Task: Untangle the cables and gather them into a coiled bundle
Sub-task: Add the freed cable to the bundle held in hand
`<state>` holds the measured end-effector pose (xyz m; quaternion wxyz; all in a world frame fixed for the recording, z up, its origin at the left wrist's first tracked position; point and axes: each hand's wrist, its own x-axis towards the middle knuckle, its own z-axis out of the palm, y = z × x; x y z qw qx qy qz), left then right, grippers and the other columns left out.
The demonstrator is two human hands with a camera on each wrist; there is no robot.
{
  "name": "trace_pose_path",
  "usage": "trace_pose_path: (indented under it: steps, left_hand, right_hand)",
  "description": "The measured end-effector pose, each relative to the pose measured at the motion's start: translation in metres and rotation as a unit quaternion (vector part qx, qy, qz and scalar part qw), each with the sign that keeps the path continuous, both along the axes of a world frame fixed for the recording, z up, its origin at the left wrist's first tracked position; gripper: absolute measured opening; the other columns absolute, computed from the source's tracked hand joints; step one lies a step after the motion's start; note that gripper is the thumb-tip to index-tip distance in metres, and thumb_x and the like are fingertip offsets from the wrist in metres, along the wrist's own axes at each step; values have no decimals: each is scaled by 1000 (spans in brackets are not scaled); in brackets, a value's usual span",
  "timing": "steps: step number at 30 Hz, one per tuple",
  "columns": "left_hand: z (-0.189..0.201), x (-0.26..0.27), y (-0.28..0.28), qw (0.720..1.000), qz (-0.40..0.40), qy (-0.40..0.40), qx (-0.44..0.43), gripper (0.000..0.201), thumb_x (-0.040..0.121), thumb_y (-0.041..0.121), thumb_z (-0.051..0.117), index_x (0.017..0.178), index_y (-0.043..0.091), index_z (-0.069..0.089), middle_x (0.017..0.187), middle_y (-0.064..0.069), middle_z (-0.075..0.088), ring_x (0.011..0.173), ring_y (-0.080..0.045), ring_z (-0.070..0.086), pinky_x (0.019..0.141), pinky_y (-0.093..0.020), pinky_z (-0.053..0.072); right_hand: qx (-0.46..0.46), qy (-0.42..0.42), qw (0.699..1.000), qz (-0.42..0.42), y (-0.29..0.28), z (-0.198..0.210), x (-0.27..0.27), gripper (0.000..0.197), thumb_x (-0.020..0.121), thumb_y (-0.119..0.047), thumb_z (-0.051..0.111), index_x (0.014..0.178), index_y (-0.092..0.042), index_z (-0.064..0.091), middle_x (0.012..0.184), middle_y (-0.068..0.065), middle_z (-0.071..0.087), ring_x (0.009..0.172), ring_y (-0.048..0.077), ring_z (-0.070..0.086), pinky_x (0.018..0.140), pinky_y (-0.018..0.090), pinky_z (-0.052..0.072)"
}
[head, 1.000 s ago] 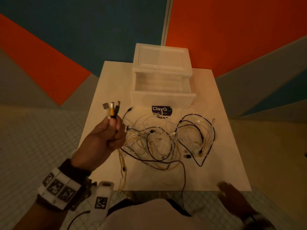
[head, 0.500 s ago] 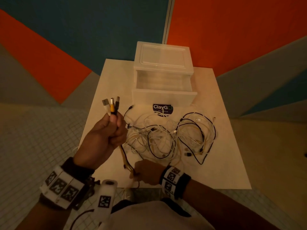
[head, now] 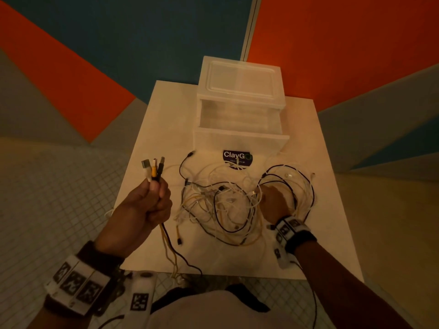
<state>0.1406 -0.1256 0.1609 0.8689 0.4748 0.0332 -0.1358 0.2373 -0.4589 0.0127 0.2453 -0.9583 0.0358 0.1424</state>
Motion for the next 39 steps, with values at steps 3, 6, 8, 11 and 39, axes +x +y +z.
trace_pose_path:
  steps: [3,6,8,11,39]
  left_hand:
    - [-1,4,-2,1000,-2,2,9,39,79,45,74,80,13,52,66,2,32,53,-10,23,50,-24,23]
    - [-1,6,-2,1000,2,3,21,36,82,44,71,80,13,51,67,0,30,54,-10,23,50,-24,23]
    - [-1,8,-1,1000,8,6,29,29,90,39,62,80,14,52,67,0,29,53,-10,23,49,-23,25]
    - [-2,11,0,999,21,17,36,27,99,26,40,79,14,52,66,0,30,53,-11,22,50,-24,23]
    - [-7,14,0,1000,16,13,22,26,94,34,55,80,13,53,68,0,29,54,-10,21,49,-24,21]
  right_hand:
    - [-48,46,993,95,13,-24,19,40,91,-47,41,119,-25,59,126,10,55,112,33,56,95,40,47]
    - [-79,54,987,126,15,-33,27,36,95,-42,45,119,-18,58,123,11,57,111,34,57,91,38,47]
    - [-85,46,987,131,16,-26,30,31,97,-33,46,115,-11,59,120,14,58,109,35,57,89,40,46]
    - [-48,10,990,133,16,-6,33,29,92,-27,49,99,-10,71,104,17,61,97,35,59,82,38,44]
    - [-33,163,982,-90,62,-7,36,61,90,-48,58,130,-1,51,135,18,54,122,35,53,94,38,46]
